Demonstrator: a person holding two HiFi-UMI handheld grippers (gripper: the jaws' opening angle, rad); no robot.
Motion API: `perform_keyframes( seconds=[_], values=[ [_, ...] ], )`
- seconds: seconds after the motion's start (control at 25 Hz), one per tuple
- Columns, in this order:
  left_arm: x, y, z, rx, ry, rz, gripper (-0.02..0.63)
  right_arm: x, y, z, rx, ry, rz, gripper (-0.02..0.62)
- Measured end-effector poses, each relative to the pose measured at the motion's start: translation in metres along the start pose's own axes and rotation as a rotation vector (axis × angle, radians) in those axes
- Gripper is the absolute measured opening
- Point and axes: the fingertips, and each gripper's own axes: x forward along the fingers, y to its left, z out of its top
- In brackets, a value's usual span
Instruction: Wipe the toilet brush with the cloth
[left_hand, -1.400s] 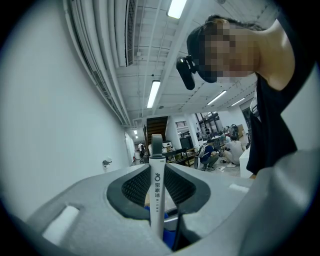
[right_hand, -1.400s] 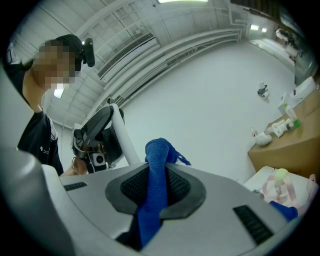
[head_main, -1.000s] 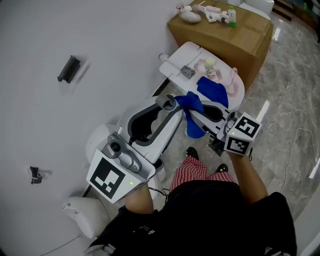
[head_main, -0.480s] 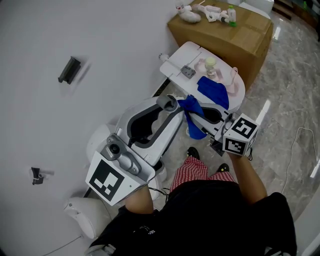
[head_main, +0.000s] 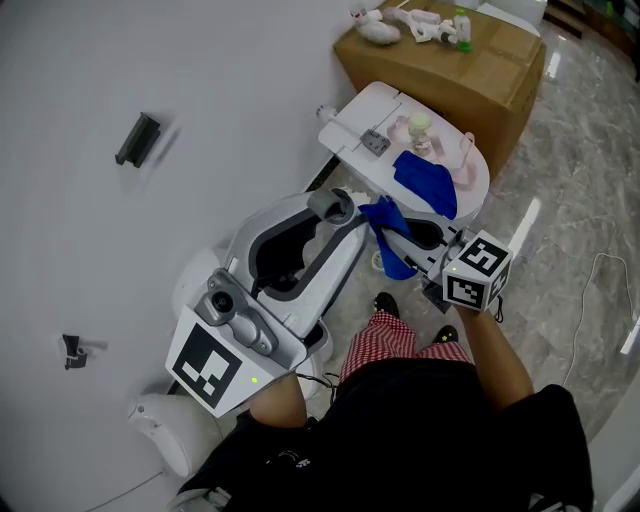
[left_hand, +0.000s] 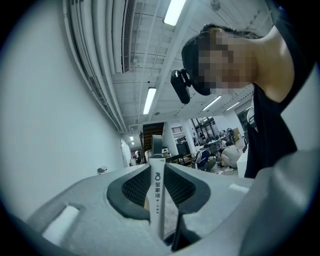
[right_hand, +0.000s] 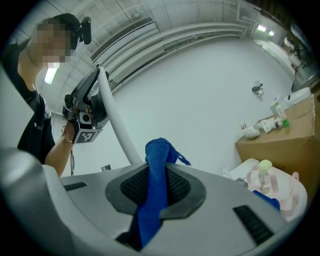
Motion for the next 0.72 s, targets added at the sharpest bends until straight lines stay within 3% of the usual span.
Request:
perform_keyframes(
  seconds=[0.72],
  values=[
    [0.005, -0.009, 0.022, 0.014, -0.055, -0.034, 0.089, -0.002, -0.023, -0.049, 0.014, 0.103, -0.056, 0.064]
  ],
)
